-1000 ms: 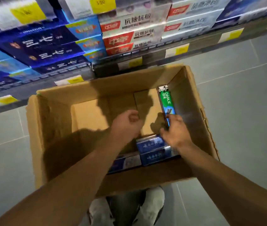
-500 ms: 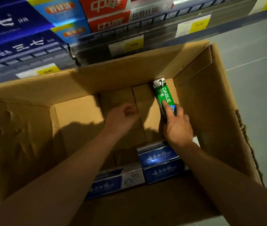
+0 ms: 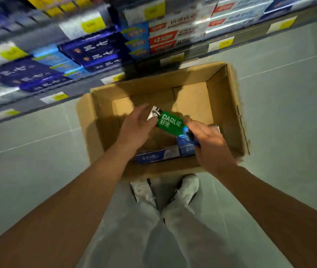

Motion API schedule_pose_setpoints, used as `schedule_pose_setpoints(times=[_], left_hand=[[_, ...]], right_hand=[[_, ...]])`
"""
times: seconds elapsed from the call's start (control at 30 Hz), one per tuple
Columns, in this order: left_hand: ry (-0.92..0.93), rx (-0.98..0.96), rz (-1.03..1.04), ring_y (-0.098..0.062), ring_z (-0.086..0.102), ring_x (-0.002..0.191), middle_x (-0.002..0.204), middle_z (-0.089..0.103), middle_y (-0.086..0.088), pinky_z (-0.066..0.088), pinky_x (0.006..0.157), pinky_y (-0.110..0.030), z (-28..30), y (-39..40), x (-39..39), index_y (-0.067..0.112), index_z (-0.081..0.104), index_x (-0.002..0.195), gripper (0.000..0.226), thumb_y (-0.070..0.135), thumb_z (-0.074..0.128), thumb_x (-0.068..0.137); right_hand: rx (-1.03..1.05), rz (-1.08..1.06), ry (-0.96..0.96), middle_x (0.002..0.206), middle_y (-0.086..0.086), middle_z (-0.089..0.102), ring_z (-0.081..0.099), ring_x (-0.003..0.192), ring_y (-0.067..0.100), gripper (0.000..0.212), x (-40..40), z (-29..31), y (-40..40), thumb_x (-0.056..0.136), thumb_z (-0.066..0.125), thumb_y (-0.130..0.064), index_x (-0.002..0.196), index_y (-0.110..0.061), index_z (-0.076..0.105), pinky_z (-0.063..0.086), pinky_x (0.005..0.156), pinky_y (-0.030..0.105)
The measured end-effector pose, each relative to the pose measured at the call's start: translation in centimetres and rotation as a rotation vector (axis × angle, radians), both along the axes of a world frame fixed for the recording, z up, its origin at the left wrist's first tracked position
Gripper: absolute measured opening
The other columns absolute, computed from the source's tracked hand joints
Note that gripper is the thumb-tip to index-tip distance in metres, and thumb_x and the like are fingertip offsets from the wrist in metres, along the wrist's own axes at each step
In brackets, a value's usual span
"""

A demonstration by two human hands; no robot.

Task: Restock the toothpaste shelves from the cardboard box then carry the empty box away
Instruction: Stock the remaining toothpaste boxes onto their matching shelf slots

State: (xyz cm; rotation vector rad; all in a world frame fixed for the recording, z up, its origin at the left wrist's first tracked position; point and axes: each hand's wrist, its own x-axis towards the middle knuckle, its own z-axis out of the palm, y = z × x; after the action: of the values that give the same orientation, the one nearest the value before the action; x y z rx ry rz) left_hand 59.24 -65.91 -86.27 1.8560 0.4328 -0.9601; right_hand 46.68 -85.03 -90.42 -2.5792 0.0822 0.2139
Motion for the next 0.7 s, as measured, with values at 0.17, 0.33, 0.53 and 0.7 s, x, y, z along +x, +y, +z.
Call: schedule_pose_setpoints(times=[0.17, 0.33, 0.53, 0.7], left_hand=[[0.019, -0.139, 0.134, -0.012, 0.072, 0.084, 0.11, 0.068, 0.001, 0.059, 0.072, -0.027, 13.5, 3.8, -2.3, 0.031, 0.059, 0.113, 0.032, 0.006, 0.061, 0.093], [-0.02, -0.232, 0.196, -0.019, 0.07, 0.095, 0.108, 0.069, -0.007, 0.059, 0.079, -0.034, 26.5, 7.1, -5.0, 0.022, 0.058, 0.125, 0.035, 0.004, 0.058, 0.094], [-0.107, -0.267, 0.35, -0.024, 0.068, 0.096, 0.109, 0.067, -0.008, 0.06, 0.069, -0.028, 38.1, 9.9, -9.1, 0.019, 0.058, 0.124, 0.037, -0.002, 0.057, 0.093], [-0.258, -0.25, 0.412, -0.023, 0.071, 0.092, 0.109, 0.071, -0.007, 0.058, 0.069, -0.029, 44.3, 13.6, -14.5, 0.026, 0.061, 0.117, 0.035, 0.004, 0.064, 0.09]], right_hand=[[0.069, -0.033, 0.058, 0.139, 0.004, 0.054, 0.051, 0.123, 0.024, 0.052, -1.6, 15.9, 3.3, 0.091, 0.052, -0.011, 0.143, -0.017, 0.047, 0.032, 0.105, 0.026], [0.269, -0.458, 0.268, 0.129, 0.004, 0.047, 0.045, 0.116, 0.015, 0.093, -3.5, 29.6, 5.6, 0.07, 0.083, -0.02, 0.148, -0.018, 0.032, 0.037, 0.099, 0.024], [0.85, -0.772, 0.311, 0.125, 0.006, 0.057, 0.066, 0.103, 0.018, 0.075, -7.1, 40.0, 9.3, 0.067, 0.081, -0.026, 0.131, -0.031, 0.042, 0.053, 0.095, 0.042], [0.842, -0.684, 0.158, 0.119, 0.008, 0.06, 0.063, 0.091, 0.007, 0.057, -9.8, 46.4, 11.8, 0.083, 0.071, -0.005, 0.129, -0.03, 0.048, 0.055, 0.075, 0.021]])
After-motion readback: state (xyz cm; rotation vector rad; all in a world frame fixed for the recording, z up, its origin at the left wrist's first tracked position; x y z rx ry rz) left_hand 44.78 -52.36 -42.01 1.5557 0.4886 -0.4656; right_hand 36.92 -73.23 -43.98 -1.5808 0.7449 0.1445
